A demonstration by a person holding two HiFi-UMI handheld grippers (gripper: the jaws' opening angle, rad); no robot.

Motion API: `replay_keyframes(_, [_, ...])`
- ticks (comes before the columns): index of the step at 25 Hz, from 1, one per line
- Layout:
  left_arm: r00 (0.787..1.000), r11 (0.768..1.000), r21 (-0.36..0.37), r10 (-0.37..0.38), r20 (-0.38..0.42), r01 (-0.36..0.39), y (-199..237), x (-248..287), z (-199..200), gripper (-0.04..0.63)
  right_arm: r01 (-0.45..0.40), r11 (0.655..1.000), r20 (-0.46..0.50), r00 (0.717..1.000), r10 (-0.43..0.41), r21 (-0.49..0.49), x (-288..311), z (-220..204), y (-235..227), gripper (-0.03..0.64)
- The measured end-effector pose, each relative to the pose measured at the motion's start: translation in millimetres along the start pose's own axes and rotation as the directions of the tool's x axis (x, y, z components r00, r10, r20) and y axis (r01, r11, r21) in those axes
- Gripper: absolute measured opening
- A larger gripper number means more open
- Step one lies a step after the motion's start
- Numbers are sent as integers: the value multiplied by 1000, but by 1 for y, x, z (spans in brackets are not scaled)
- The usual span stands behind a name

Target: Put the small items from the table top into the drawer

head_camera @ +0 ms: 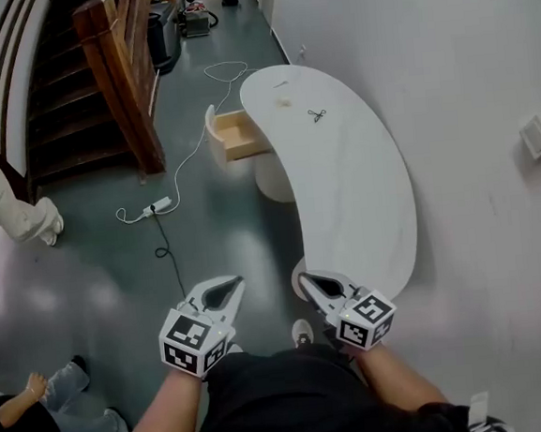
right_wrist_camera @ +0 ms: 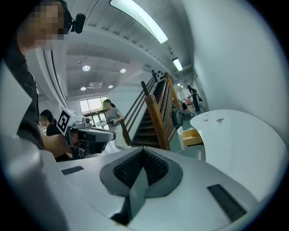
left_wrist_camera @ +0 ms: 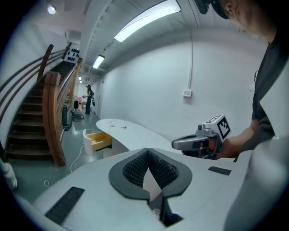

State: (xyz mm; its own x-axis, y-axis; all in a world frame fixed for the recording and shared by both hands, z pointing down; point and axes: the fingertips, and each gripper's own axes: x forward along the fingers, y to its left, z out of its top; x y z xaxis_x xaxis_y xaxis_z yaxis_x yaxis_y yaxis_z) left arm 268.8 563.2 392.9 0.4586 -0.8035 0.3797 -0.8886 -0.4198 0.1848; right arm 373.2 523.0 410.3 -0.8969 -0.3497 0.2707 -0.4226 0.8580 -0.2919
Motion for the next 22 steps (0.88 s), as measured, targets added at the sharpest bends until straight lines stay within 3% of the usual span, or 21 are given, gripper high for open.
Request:
replay_keyframes(10, [1000, 1000, 14, -18, -20, 19, 17, -19, -8, 15, -41, 999, 7, 999, 41, 6, 29, 2, 35, -2])
replay_keyframes(22, [997, 998, 7, -66, -47, 66, 49, -59, -43, 15, 1, 1000, -22, 1000, -1, 31, 59, -25, 85, -2])
